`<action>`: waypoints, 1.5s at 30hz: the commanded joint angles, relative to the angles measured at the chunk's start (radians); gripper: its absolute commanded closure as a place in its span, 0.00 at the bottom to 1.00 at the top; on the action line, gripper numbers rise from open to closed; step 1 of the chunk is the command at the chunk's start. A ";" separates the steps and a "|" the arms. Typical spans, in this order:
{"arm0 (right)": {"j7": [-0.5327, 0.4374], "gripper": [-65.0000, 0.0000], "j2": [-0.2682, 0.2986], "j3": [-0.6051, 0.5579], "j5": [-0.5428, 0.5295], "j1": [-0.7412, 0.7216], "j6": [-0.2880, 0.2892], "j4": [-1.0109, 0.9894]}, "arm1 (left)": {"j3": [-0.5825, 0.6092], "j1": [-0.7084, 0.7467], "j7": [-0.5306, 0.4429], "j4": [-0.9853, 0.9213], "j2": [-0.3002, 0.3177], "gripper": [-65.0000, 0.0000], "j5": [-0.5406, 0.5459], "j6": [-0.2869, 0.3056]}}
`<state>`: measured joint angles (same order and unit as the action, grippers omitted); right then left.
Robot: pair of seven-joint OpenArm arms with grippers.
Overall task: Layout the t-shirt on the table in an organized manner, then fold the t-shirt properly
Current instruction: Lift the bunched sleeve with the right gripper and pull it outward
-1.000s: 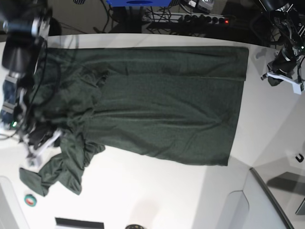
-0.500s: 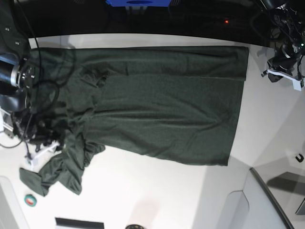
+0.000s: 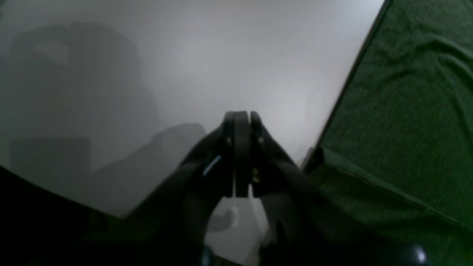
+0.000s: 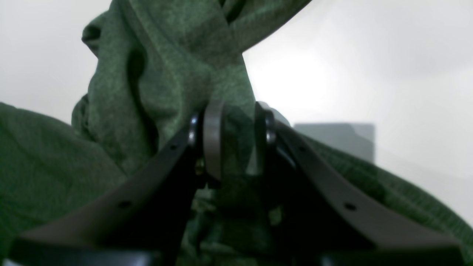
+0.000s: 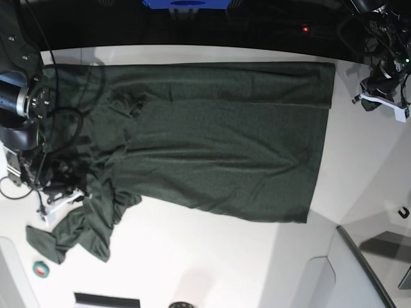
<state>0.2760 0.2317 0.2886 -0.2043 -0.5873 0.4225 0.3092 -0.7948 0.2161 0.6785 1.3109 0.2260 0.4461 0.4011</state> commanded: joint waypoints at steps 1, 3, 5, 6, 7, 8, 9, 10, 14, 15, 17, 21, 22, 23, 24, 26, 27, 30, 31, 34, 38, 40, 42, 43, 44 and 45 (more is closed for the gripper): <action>-0.005 0.77 0.011 0.002 -0.010 -0.032 0.005 0.015 | -0.005 -0.005 -0.015 -0.003 0.019 1.00 0.007 0.006; -0.001 0.67 0.011 0.002 -0.010 -0.032 0.005 0.015 | -0.005 -0.007 -0.016 -0.026 0.020 1.00 0.007 0.006; -0.001 0.59 0.011 0.002 -0.010 -0.032 0.005 0.015 | -0.005 -0.007 -0.016 -0.037 0.020 1.00 0.007 0.006; -0.001 0.58 0.011 0.002 -0.010 -0.032 0.005 0.015 | -0.005 -0.004 -0.018 -0.040 0.020 1.00 0.007 0.006; -0.001 0.58 0.011 0.002 -0.010 -0.032 0.005 0.015 | -0.005 -0.004 -0.018 -0.040 0.020 1.00 0.007 0.006; 0.001 0.61 0.011 0.002 -0.010 -0.032 0.005 0.015 | -0.005 -0.004 -0.018 -0.040 0.020 1.00 0.007 0.006; 0.001 0.65 0.011 0.002 -0.008 -0.032 0.005 0.015 | -0.005 -0.004 -0.018 -0.040 0.020 1.00 0.007 0.006; 0.001 0.71 0.011 0.002 -0.008 -0.032 0.005 0.014 | -0.007 -0.004 -0.018 -0.040 0.020 1.00 0.007 0.006; 0.027 0.88 0.011 -0.041 -0.008 -0.032 0.005 0.014 | -0.007 -0.004 -0.018 -0.040 0.022 1.00 0.007 0.006; 0.033 0.88 0.011 -0.071 -0.008 -0.032 0.005 0.014 | -0.007 -0.004 -0.018 -0.040 0.023 1.00 0.007 0.006; 0.033 0.94 0.010 -0.122 -0.014 -0.032 0.005 0.020 | -0.007 -0.004 -0.018 -0.037 0.022 1.00 0.007 0.006; 0.033 0.99 0.010 -0.134 -0.016 -0.032 0.006 0.028 | -0.007 -0.002 -0.018 -0.040 0.022 1.00 0.007 0.006; 0.035 0.99 0.010 -0.134 -0.016 -0.030 0.008 0.043 | -0.007 -0.002 -0.018 -0.040 0.022 1.00 0.007 0.006; 0.035 0.99 0.010 -0.134 -0.016 -0.016 0.008 0.060 | -0.007 -0.002 -0.018 -0.040 0.023 1.00 0.007 0.006; 0.035 0.99 0.010 -0.134 -0.016 0.003 0.008 0.084 | -0.007 -0.002 -0.018 -0.040 0.023 1.00 0.007 0.006; 0.035 1.00 0.010 -0.134 -0.016 0.034 0.008 0.144 | -0.007 -0.002 -0.018 -0.040 0.023 1.00 0.007 0.006; 0.035 1.00 0.010 -0.134 -0.016 0.057 0.008 0.180 | -0.007 -0.002 -0.018 -0.040 0.023 1.00 0.007 0.006; 0.036 0.99 0.010 -0.134 -0.016 0.105 0.008 0.264 | -0.007 -0.002 -0.018 -0.040 0.023 1.00 0.007 0.006; 0.039 0.99 0.010 -0.134 -0.016 0.109 0.008 0.270 | -0.004 -0.002 -0.018 -0.038 0.023 1.00 0.007 0.006; 0.073 0.99 0.011 -0.134 -0.017 0.109 0.008 0.275 | -0.001 -0.002 -0.018 -0.035 0.023 1.00 0.007 0.006; 0.076 0.99 0.011 -0.134 -0.017 0.132 0.008 0.322 | -0.002 -0.002 -0.018 -0.034 0.023 1.00 0.007 0.006; 0.078 0.99 0.011 -0.134 -0.017 0.175 0.008 0.410 | -0.005 -0.002 -0.018 -0.035 0.023 1.00 0.007 0.006; 0.085 0.99 0.007 -0.134 -0.017 0.215 0.008 0.502 | -0.007 -0.002 -0.018 -0.038 0.025 1.00 0.007 0.006; 0.108 0.99 -0.004 -0.134 -0.017 0.229 0.008 0.537 | -0.007 -0.002 -0.018 -0.038 0.025 1.00 0.007 0.006; 0.136 1.00 -0.007 -0.134 -0.017 0.240 0.008 0.575 | -0.007 -0.002 -0.018 -0.038 0.025 1.00 0.007 0.006; 0.157 1.00 -0.013 -0.134 -0.017 0.246 0.008 0.608 | -0.005 -0.002 -0.018 -0.038 0.025 1.00 0.007 0.006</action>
<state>0.4664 0.2111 0.1528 -0.2047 -0.3088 0.4255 0.8951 -0.7967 0.2165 0.6777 1.2572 0.2325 0.4427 0.4004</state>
